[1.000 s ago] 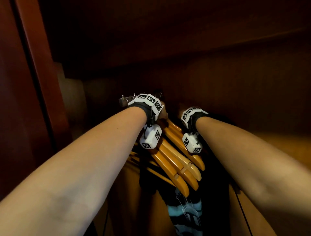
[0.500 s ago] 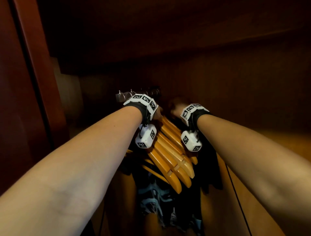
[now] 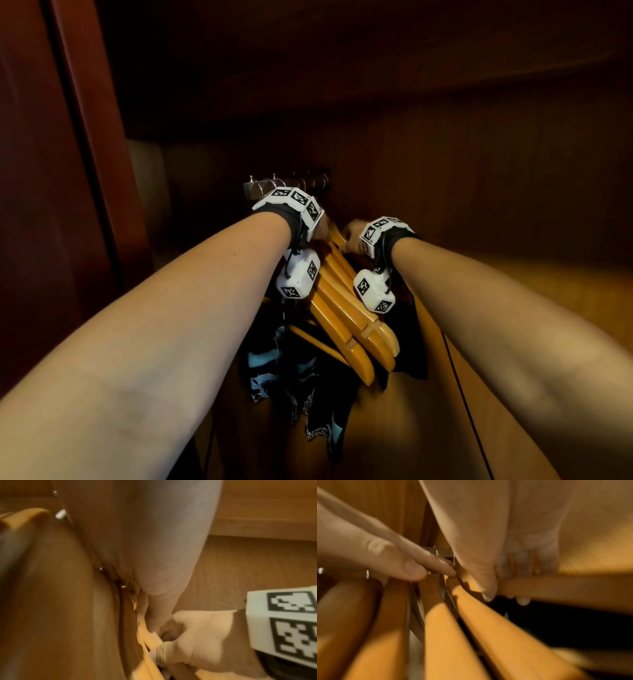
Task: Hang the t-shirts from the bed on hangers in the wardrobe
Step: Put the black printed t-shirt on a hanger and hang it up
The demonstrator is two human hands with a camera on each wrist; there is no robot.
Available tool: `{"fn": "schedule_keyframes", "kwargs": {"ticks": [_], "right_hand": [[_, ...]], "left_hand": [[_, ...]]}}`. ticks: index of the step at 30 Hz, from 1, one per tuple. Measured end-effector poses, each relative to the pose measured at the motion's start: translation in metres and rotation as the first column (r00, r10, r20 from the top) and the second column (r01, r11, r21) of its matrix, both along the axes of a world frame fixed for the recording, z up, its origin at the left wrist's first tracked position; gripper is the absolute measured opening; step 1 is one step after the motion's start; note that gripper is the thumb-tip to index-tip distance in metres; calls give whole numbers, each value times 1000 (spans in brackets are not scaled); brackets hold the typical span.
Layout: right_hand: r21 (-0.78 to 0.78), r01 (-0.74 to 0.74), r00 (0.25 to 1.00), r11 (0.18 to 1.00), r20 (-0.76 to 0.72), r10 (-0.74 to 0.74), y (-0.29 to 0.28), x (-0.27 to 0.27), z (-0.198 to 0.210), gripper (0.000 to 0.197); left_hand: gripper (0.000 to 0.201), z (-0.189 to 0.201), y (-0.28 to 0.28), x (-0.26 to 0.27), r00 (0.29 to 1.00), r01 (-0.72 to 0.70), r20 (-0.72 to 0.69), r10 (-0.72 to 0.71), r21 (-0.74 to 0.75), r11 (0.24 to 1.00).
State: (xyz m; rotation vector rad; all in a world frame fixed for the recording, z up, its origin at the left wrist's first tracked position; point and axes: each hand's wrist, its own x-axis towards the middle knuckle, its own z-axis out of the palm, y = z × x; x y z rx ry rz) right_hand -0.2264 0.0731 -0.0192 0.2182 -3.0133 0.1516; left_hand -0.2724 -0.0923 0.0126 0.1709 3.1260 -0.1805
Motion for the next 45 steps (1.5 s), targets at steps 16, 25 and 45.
{"fn": "schedule_keyframes", "kwargs": {"ticks": [16, 25, 45], "right_hand": [[-208, 42, 997, 977, -55, -55, 26, 60, 20, 38], [-281, 136, 978, 950, -116, -174, 59, 99, 40, 60], [-230, 337, 710, 913, -575, -407, 138, 243, 39, 41]], "left_hand": [[55, 19, 42, 125, 983, -56, -179, 24, -178, 982], [66, 17, 46, 121, 975, 8, -224, -12, -19, 1000], [56, 16, 111, 227, 871, 339, -492, -14, 579, 742]]}}
